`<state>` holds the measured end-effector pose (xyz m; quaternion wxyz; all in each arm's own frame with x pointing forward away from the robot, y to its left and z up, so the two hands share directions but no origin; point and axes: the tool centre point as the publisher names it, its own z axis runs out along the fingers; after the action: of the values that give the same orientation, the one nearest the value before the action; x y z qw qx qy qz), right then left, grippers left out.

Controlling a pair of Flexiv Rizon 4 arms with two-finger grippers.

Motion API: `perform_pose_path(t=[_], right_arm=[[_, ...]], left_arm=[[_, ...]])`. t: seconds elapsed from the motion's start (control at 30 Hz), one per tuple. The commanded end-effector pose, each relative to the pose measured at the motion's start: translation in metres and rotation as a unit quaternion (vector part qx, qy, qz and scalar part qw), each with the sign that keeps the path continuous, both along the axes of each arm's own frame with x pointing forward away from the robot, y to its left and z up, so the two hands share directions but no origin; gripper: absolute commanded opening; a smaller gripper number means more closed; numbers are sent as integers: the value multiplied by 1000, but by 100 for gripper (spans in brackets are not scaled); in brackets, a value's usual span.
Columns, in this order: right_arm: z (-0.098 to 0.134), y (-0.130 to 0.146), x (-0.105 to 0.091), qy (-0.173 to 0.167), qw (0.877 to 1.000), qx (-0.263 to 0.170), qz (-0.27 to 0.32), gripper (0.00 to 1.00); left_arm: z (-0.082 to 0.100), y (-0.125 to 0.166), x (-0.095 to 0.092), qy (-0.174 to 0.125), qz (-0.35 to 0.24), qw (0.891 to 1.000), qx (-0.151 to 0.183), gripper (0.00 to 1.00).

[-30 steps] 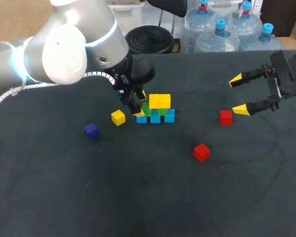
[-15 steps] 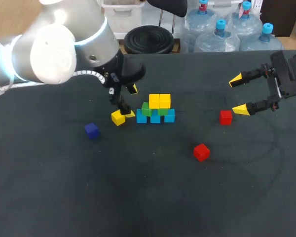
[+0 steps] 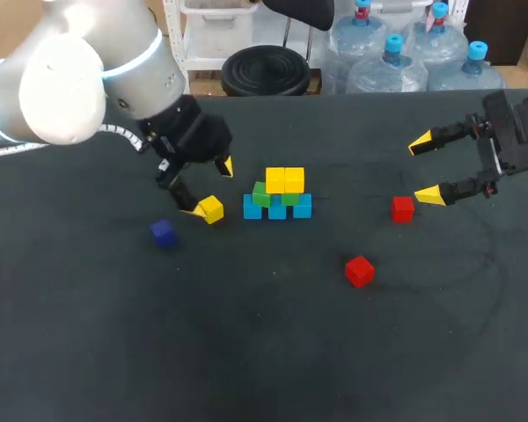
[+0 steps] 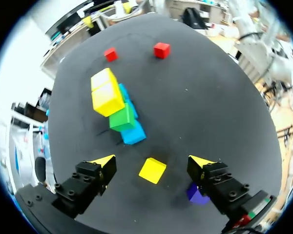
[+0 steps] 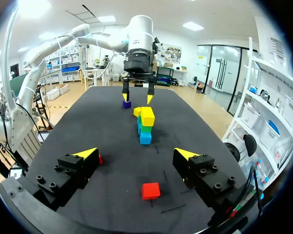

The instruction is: Place the blue cubes, place green cubes on the blue cubes, place the yellow cubes on the green cubes, then place the red cubes on the yellow cubes, and place purple cube on the red cubes.

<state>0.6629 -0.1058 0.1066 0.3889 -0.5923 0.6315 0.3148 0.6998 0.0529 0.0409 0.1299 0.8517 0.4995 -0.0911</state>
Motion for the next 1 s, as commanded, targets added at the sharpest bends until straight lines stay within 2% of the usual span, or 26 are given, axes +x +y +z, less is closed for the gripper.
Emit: perform_pose_path(t=[0.03, 0.1, 0.27, 0.5, 0.7, 0.8, 1.0], right_arm=[[0, 0, 0, -1, 1000, 0, 0, 100], [0, 0, 0, -1, 1000, 0, 0, 100], [0, 0, 0, -1, 1000, 0, 0, 100], [0, 0, 0, -1, 1000, 0, 0, 100], [0, 0, 0, -1, 1000, 0, 0, 100], [0, 0, 0, -1, 1000, 0, 0, 100], [0, 0, 0, -1, 1000, 0, 0, 100]], left_arm=[[-3, -1, 5, 6, -27, 1000, 0, 89], [-6, 0, 6, 2, -44, 999, 5, 80], [-15, 2, 10, -5, -82, 997, 12, 79], [-27, 4, 22, -5, -89, 996, 20, 80], [-34, 7, 27, -3, -91, 996, 22, 69], [-36, 9, 27, -2, -94, 995, 22, 57], [-40, 14, 24, -1, -97, 995, 25, 57]])
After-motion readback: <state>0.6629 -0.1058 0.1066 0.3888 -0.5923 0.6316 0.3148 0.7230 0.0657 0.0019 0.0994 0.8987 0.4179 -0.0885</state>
